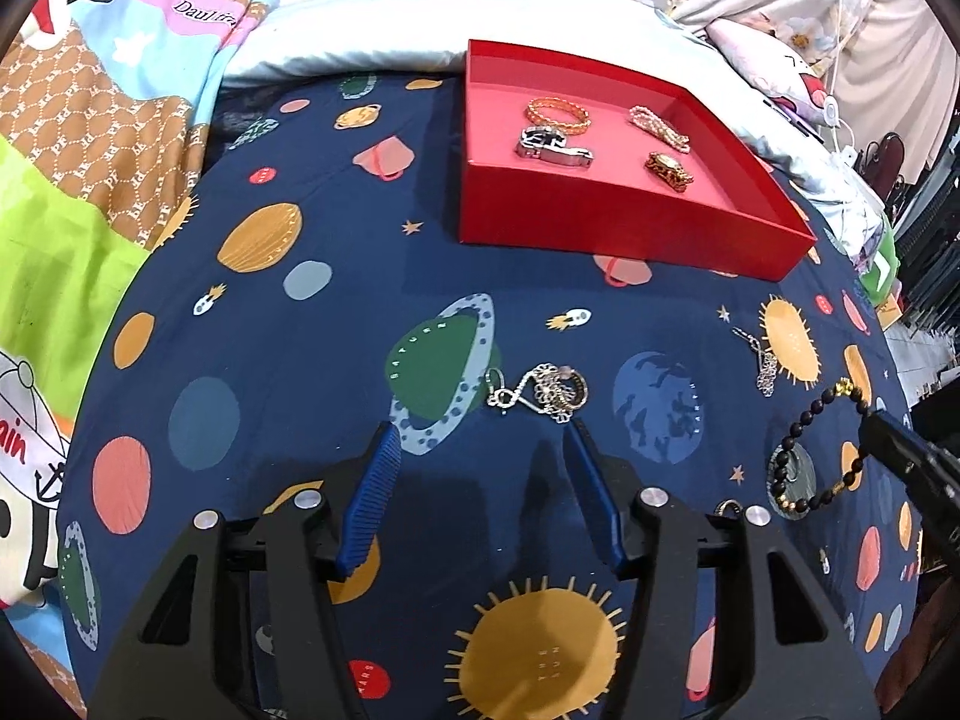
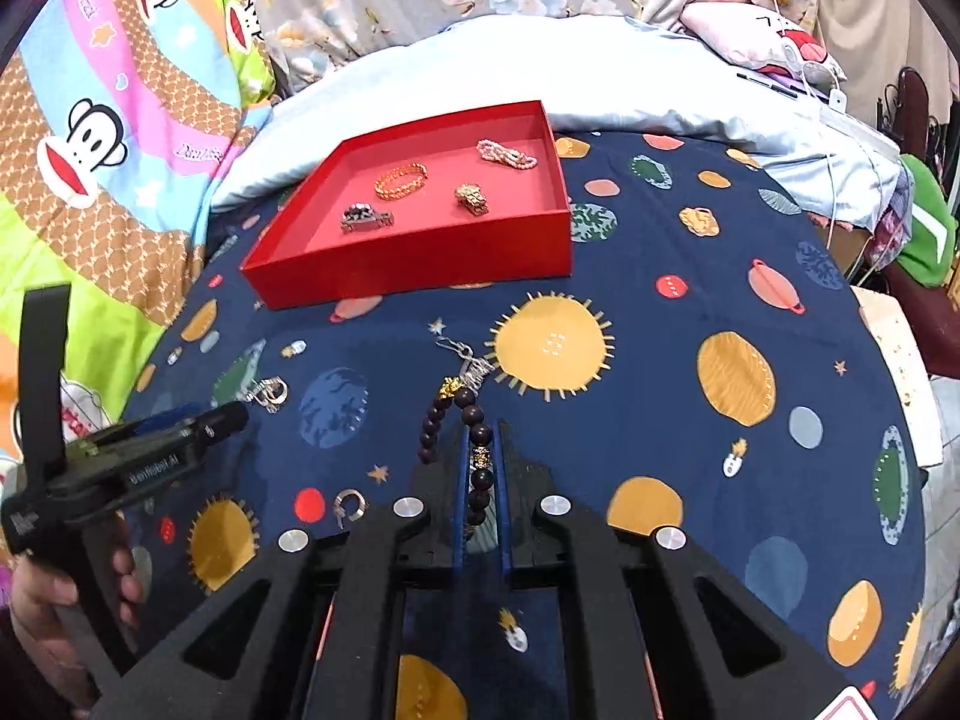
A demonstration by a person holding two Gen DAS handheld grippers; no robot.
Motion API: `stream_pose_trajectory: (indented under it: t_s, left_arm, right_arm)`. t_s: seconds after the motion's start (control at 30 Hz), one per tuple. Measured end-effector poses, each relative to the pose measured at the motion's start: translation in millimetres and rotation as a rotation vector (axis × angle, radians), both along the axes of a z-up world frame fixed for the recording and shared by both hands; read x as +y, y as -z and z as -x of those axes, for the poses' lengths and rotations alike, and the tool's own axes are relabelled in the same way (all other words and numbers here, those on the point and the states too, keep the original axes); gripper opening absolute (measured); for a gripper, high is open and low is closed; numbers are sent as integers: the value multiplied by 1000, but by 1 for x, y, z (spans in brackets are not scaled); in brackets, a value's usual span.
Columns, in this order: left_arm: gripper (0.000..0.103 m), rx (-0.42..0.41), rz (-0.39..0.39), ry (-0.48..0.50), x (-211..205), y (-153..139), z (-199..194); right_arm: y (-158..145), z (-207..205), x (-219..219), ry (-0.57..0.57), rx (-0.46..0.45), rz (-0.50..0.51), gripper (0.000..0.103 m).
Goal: Organize jewelry
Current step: 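Grasp the black bead bracelet with the right gripper and lift it, then grasp the silver chain pendant with the left gripper while the right holds the bead bracelet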
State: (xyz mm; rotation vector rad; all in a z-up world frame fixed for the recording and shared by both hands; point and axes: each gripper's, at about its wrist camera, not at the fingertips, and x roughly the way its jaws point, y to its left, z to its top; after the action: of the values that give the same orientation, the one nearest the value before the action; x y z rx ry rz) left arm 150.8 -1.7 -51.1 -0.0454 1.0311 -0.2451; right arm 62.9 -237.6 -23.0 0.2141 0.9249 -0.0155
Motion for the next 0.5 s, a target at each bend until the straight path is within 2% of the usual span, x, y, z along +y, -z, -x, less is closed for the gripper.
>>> stream_pose_trajectory:
  t_s: [0.07,0.3,0.5]
  left_arm:
    - [54,-3,6,3,-2,-2,1]
    - [54,-3,11,26,-9,-4,9]
    - [49,2,6,32,-13,-2,8]
  right_arm:
    - [5,2,-3,13,15,24,7]
    - [16,9,-13,36,40,0,7]
    - [16,9,-8,20,37,-9,7]
